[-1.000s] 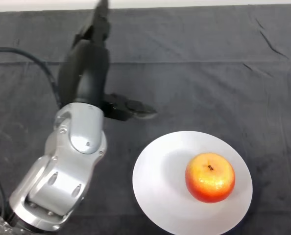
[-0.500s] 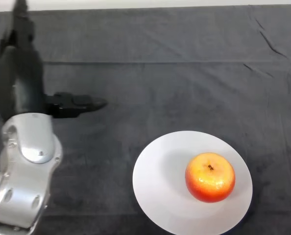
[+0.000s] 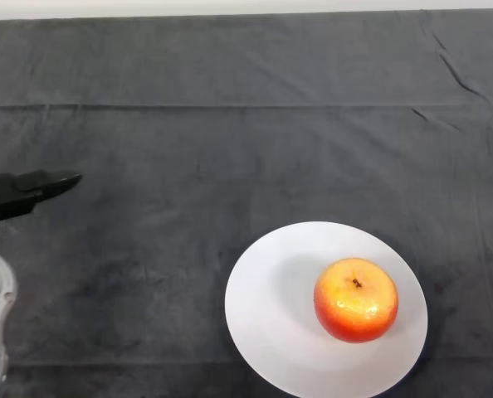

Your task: Move the apple to the plate

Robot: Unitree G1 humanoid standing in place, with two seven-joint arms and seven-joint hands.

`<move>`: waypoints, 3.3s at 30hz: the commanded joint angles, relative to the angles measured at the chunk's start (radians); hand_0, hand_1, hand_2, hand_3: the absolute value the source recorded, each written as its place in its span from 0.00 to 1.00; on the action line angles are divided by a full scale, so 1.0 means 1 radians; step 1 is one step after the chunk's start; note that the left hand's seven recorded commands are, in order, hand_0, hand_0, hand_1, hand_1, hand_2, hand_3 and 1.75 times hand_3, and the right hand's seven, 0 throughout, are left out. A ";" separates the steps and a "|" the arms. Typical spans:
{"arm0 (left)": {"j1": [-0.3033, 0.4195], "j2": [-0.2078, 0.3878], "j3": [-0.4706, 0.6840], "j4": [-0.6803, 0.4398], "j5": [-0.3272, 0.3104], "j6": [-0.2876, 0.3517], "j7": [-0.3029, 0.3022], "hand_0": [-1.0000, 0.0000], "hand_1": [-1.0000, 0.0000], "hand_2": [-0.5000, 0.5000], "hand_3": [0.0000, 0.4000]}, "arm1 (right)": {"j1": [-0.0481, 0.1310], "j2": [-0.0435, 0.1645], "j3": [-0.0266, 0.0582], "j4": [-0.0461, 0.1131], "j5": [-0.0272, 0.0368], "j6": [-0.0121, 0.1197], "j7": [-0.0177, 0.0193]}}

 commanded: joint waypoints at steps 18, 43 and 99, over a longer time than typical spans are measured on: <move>0.220 0.004 0.322 -0.174 -0.103 -0.074 0.007 1.00 1.00 0.50 0.00 | 0.025 -0.008 -0.0111 -0.023 0.0285 0.002 -0.0031; 0.282 -0.024 0.465 -0.211 -0.133 -0.094 0.071 1.00 1.00 0.50 0.00 | 0.023 -0.010 -0.0119 -0.018 0.0291 0.002 -0.0018; 0.306 -0.003 0.453 -0.212 -0.170 -0.081 0.085 1.00 1.00 0.50 0.00 | 0.023 -0.010 -0.0120 -0.016 0.0287 0.001 -0.0007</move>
